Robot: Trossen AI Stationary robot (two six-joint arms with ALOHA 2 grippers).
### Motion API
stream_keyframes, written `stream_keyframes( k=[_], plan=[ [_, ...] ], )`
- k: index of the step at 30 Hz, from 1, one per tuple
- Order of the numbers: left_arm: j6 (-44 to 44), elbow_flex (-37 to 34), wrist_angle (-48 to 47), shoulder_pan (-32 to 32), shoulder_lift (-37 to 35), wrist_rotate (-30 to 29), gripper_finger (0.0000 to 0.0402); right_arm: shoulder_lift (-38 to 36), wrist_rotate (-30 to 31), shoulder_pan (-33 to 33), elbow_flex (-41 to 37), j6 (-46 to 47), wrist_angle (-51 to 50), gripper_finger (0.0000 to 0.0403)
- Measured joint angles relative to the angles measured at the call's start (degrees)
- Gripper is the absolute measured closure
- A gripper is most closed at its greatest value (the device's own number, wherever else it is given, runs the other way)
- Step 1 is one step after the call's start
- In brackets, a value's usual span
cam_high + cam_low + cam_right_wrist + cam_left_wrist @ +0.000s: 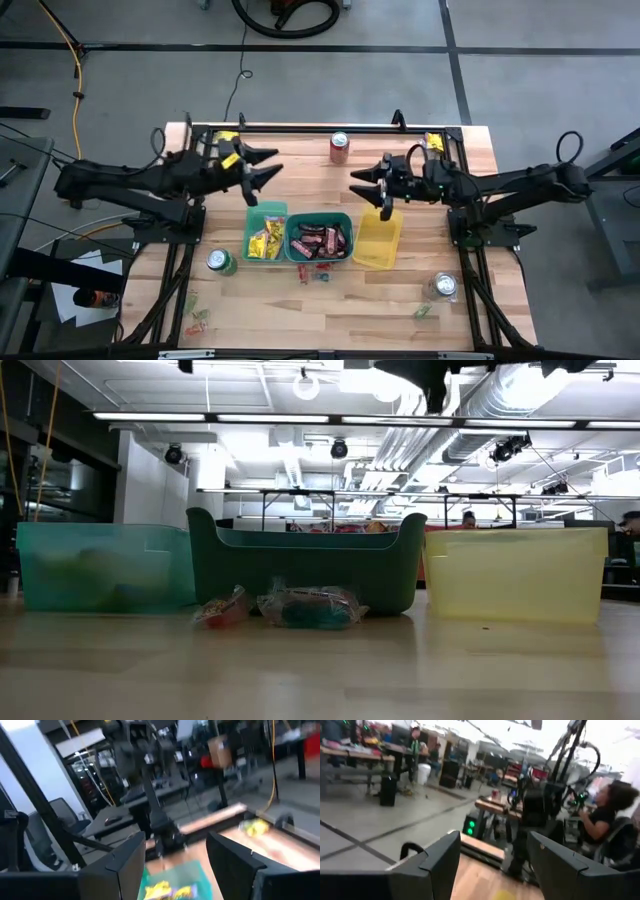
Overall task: Sort candy
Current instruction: Put the yellow candy into the green bin
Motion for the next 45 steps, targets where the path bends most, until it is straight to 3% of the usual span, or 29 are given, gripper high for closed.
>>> stream_keyframes(
  k=[6, 14, 19, 23, 27, 31, 33, 36, 41, 45],
  plan=[
    [-2.03, 0.0, -0.01, 0.0, 3.06, 7.04, 0.0183, 0.37, 0.0, 0.26, 1.47, -4.94, -1.24, 0.0199],
    [-2.02, 0.0, -0.36, 0.0, 2.56, 7.9, 0.0183, 0.37, 0.29, 0.21, 1.68, -3.99, -1.2, 0.0199],
    [-1.99, 0.01, -2.91, 0.02, 1.95, 7.45, 0.0183, 0.35, 10.15, 0.2, 1.72, 3.26, -3.67, 0.0199],
    [-1.38, 0.0, -4.57, 0.02, 0.52, 7.43, 0.0183, 1.53, 19.93, -1.51, 7.18, 7.86, -20.63, 0.0199],
    [2.51, 0.0, -6.37, 0.02, -2.24, 7.41, 0.0183, 6.43, 27.84, -7.39, 20.01, 15.0, -48.52, 0.0199],
    [6.86, 0.0, -8.55, 0.57, -5.15, 7.41, 0.0183, 13.72, 30.93, -16.91, 31.8, 22.8, -78.63, 0.0199],
    [7.46, 0.02, -9.64, 1.2, -6.33, 7.39, 0.0183, 17.22, 30.43, -21.87, 34.88, 25.21, -88.35, 0.0199],
    [7.48, 0.0, -10.58, 2.52, -7.51, 7.35, 0.0183, 21.3, 29.88, -28.92, 35.96, 25.51, -95.78, 0.0199],
    [6.09, 0.0, -10.93, 4.72, -7.89, 7.31, 0.0183, 27.39, 28.18, -39.32, 33.26, 29.47, -95.58, 0.0199],
    [2.93, 0.02, -11.22, 6.08, -7.82, 5.79, 0.0183, 32.35, 24.15, -46.68, 31.46, 25.71, -95.52, 0.0199]
  ],
)
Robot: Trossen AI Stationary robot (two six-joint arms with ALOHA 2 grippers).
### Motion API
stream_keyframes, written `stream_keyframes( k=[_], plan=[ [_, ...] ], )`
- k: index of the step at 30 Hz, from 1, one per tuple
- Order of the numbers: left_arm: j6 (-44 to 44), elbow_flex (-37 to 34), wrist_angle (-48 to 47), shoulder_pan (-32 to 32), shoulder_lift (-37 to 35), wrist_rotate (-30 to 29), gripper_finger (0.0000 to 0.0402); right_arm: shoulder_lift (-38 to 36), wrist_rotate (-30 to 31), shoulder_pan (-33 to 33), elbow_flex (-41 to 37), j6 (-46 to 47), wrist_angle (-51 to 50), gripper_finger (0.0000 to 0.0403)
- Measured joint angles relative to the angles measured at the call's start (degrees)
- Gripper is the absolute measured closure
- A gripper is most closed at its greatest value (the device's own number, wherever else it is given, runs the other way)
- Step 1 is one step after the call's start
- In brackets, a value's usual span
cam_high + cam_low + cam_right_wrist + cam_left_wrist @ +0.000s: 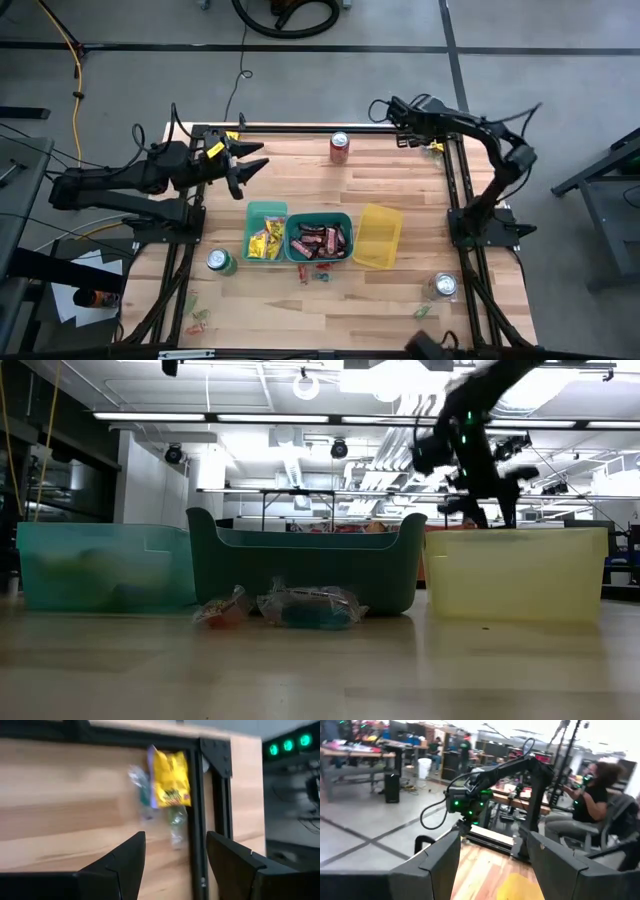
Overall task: Sort candy
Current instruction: Put the yellow candy into the green bin
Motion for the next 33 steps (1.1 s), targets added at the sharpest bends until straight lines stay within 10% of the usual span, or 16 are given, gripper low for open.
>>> stream_keyframes(
  k=[23, 33],
  plan=[
    [-3.59, 0.0, -4.37, 2.51, 0.0, -3.69, 0.0183, 13.52, -5.52, -13.19, -0.76, -10.71, 7.72, 0.0204],
    [-4.89, -0.01, -5.22, 2.51, 0.0, -4.55, 0.0183, 13.48, -5.0, -12.98, -3.34, -11.23, 12.07, 0.0344]
  ],
)
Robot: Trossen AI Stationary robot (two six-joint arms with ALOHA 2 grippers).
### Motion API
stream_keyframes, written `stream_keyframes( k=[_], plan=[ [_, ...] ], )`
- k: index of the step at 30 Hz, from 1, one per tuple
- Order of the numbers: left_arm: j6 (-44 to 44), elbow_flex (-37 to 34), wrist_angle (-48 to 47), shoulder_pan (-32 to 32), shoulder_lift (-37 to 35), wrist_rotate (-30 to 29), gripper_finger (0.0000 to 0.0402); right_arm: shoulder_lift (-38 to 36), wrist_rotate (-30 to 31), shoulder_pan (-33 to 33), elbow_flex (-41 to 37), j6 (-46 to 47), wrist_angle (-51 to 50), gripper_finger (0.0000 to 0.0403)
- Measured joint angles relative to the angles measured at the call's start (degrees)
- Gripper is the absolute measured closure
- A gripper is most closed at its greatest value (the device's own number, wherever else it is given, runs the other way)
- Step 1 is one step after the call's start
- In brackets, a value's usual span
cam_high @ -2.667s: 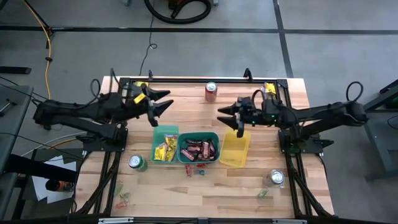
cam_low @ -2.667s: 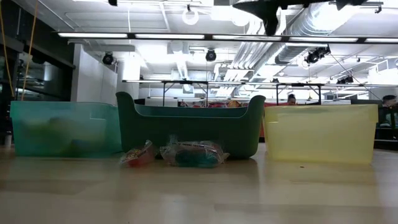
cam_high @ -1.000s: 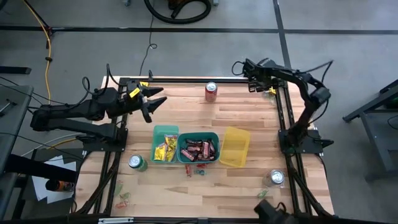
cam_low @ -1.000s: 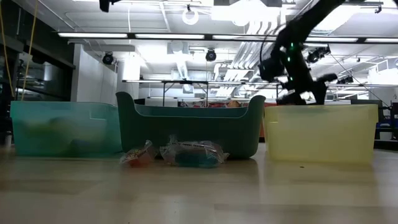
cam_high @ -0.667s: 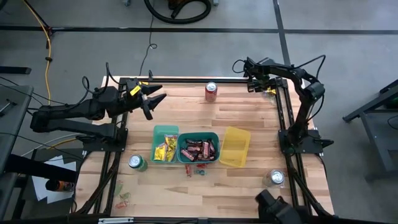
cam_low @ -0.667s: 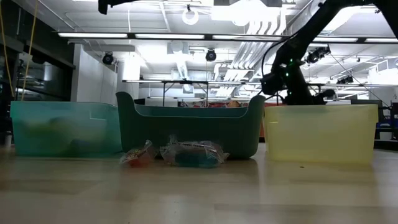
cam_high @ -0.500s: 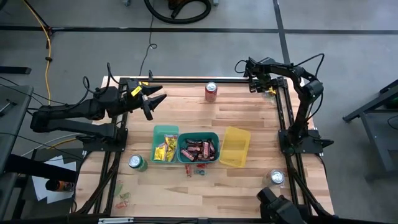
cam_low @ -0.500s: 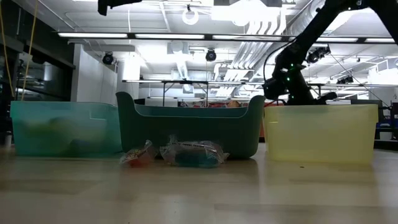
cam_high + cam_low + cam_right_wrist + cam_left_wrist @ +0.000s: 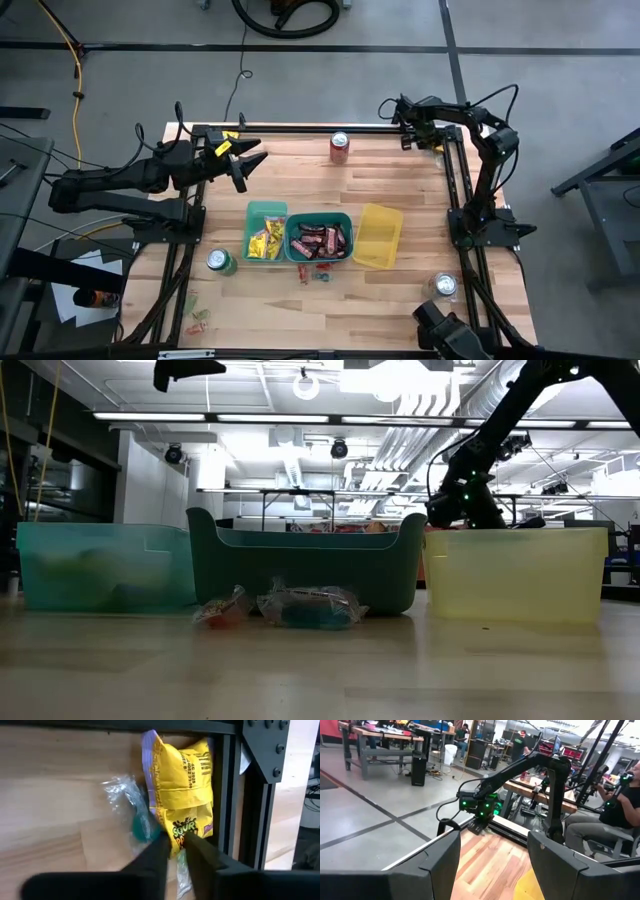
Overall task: Sort candy
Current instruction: Put the yellow candy into the green bin
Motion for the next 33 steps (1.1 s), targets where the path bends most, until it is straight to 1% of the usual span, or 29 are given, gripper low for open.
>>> stream_keyframes(
  k=[2, 3, 7, 9, 11, 15, 18, 22, 26, 30, 33],
  plan=[
    [-0.01, 0.01, 0.0, 0.0, 0.0, 0.0, 0.0183, 0.0, 0.09, 0.05, 0.0, -0.44, -0.01, 0.0384],
    [-0.02, 0.01, 0.0, 0.0, 0.0, 0.0, 0.0183, 0.0, 0.07, 0.02, 0.0, -0.58, 0.02, 0.0393],
    [0.0, 0.01, 0.0, 0.0, 0.0, 0.02, 0.0183, -1.05, -0.05, 0.39, 0.0, -2.77, -0.31, 0.0386],
    [0.0, 0.01, -0.1, 0.0, -0.03, 0.02, 0.0183, -3.04, 0.94, 1.3, 0.0, -4.17, -0.93, 0.0393],
    [-0.02, 0.0, -1.16, 0.0, -0.61, 0.04, 0.0183, -6.21, 1.36, 2.36, 0.0, -5.18, -1.27, 0.04],
    [-0.04, 0.01, -4.1, -0.11, -2.66, 0.44, 0.0183, -14.93, 1.1, 5.03, 0.0, -5.51, -1.07, 0.0401],
    [-0.02, 0.01, -5.04, -0.11, -4.15, 0.5, 0.0183, -22.5, -1.69, 8.31, 0.0, -4.4, 0.77, 0.0401],
    [0.0, 0.01, -5.34, -0.04, -5.55, -0.29, 0.0183, -31.65, -7.09, 16.19, 0.0, -4.4, 8.53, 0.0402],
    [0.0, 0.01, -5.55, -0.04, -5.9, -0.87, 0.0183, -37.31, -14.48, 26.26, 0.02, -3.67, 18.05, 0.0402],
    [0.0, 0.01, -5.8, -0.04, -5.68, -0.42, 0.0183, -38.28, -16.16, 38.75, 0.02, -2.84, 27.66, 0.0402],
    [0.0, 0.01, -6.31, -0.04, -5.57, 1.36, 0.0183, -36.26, -16.19, 47.38, 0.09, -2.91, 34.9, 0.0402]
  ],
)
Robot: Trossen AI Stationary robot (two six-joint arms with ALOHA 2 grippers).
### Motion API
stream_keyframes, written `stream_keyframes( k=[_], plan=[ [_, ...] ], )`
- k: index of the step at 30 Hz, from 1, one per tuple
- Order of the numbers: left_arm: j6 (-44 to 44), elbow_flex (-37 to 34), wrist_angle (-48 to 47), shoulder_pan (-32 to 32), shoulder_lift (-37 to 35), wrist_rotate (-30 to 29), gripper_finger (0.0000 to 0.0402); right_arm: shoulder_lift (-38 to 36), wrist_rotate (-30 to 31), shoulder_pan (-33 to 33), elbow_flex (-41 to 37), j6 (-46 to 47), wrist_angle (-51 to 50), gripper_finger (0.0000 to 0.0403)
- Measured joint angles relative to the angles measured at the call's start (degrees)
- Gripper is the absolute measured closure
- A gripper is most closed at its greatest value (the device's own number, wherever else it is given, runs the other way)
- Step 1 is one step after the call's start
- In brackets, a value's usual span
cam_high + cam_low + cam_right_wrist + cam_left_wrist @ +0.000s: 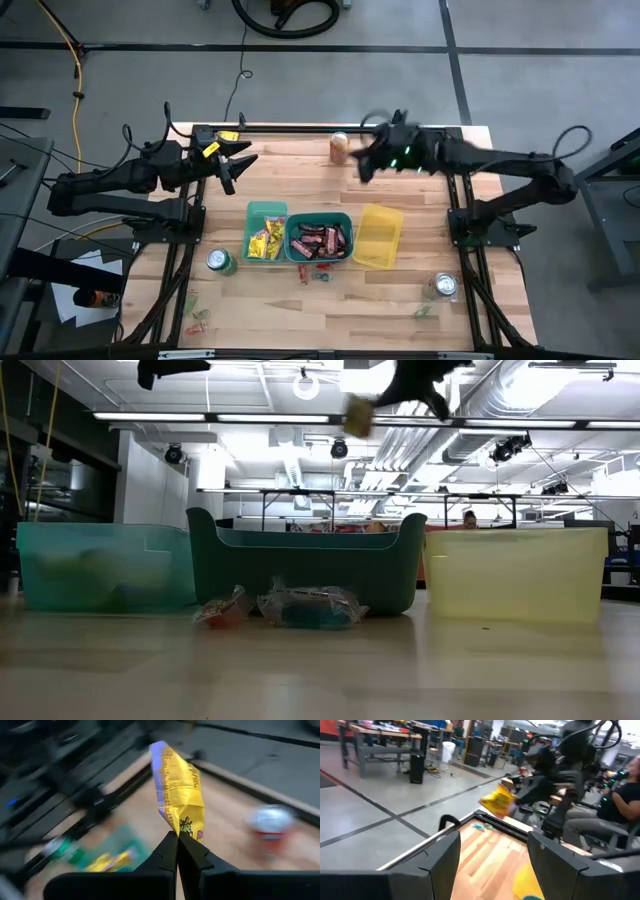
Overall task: Sort candy
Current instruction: Put the yellow candy into the green bin
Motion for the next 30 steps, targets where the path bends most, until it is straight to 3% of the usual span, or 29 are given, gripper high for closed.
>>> stream_keyframes(
  k=[5, 12, 16, 30],
  plan=[
    [-2.15, 0.0, 0.19, -0.02, -0.04, 2.68, 0.0183, 6.09, -2.17, 10.37, 0.0, -3.12, 10.32, 0.0403],
    [-6.08, 0.0, 0.39, -0.02, 0.21, 2.71, 0.0183, 15.99, -12.42, 18.1, -0.01, -5.56, 25.05, 0.0403],
    [-7.1, 0.0, 0.5, -0.02, 0.31, 2.65, 0.0183, 19.45, -16.79, 20.21, -0.02, -5.58, 28.59, 0.0403],
    [-8.63, 0.0, 0.38, -0.02, 0.33, 1.64, 0.0183, 23.0, -16.98, 20.88, -0.02, -8.93, 37.38, 0.0403]
  ],
)
